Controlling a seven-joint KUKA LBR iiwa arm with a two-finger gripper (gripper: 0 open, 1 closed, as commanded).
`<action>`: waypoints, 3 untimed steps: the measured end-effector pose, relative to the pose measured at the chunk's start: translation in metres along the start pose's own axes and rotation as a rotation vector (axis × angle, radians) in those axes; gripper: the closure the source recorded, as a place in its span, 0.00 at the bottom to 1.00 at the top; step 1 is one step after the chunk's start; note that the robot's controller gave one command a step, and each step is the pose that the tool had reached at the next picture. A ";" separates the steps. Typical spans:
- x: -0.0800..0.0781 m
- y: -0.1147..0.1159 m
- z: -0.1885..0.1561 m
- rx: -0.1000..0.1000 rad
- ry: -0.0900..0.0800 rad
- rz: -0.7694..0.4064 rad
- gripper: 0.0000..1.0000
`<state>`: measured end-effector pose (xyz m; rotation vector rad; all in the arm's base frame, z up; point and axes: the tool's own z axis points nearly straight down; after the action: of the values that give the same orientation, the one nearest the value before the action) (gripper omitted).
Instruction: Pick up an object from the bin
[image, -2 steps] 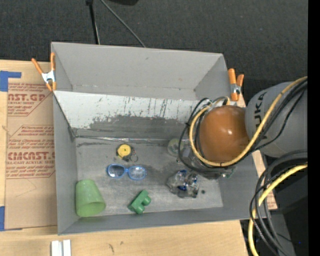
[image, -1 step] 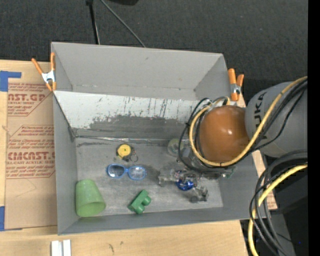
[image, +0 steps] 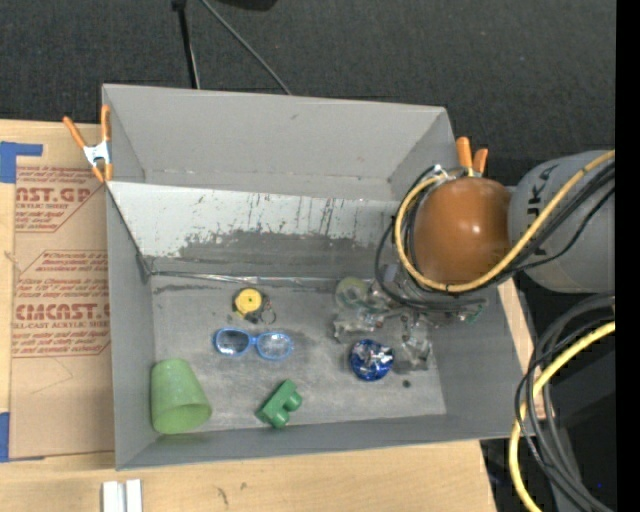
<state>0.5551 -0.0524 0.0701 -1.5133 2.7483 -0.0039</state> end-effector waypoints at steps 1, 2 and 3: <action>-0.001 0.004 0.001 -0.005 -0.001 -0.003 1.00; -0.001 0.004 0.001 -0.005 -0.001 -0.003 0.00; -0.039 0.088 -0.004 -0.009 -0.001 -0.355 0.00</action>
Offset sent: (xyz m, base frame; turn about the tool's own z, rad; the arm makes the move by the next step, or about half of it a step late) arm 0.0000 0.0000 0.0000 0.0000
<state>0.5016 0.0272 0.0741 -1.9770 2.4410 0.0080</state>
